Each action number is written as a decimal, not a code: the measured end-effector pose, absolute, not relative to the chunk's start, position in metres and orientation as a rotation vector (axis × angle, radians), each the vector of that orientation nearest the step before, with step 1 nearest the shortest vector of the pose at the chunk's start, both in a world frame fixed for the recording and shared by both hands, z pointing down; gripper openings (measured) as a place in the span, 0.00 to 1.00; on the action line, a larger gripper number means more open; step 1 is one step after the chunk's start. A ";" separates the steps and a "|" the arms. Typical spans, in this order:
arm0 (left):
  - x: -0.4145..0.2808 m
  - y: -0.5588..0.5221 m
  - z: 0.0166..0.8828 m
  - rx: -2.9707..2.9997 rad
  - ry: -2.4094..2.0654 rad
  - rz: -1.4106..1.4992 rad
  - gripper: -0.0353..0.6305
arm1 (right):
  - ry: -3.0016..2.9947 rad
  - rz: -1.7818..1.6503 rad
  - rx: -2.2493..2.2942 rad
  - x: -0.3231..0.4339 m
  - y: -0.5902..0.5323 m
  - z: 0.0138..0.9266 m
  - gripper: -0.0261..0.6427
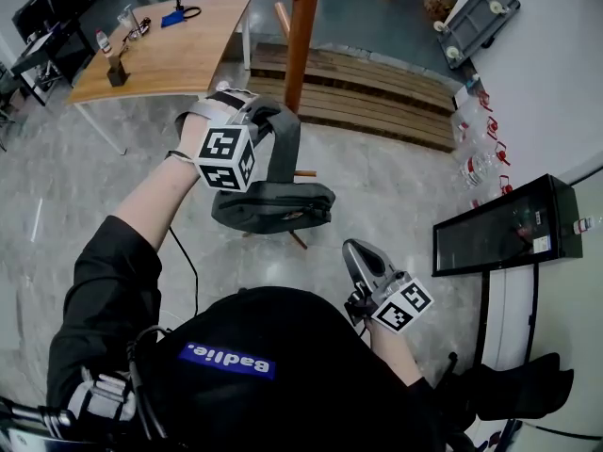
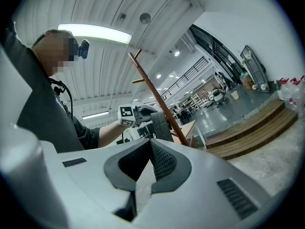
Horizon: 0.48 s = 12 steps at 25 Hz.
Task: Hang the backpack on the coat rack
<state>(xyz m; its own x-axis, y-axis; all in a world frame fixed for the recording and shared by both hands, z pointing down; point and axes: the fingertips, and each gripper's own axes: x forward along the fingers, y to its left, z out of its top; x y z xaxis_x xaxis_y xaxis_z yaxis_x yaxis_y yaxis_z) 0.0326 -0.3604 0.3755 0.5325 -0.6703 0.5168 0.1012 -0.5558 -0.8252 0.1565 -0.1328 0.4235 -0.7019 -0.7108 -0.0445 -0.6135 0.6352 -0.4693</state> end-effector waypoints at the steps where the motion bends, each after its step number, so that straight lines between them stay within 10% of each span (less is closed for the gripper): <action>1: 0.032 -0.359 0.377 -1.865 0.456 -1.136 0.11 | 2.634 -0.630 -1.082 0.156 -0.132 0.423 0.05; 12: 0.024 -0.353 0.394 -1.847 0.310 -1.420 0.12 | 2.644 -0.619 -1.071 0.153 -0.126 0.420 0.05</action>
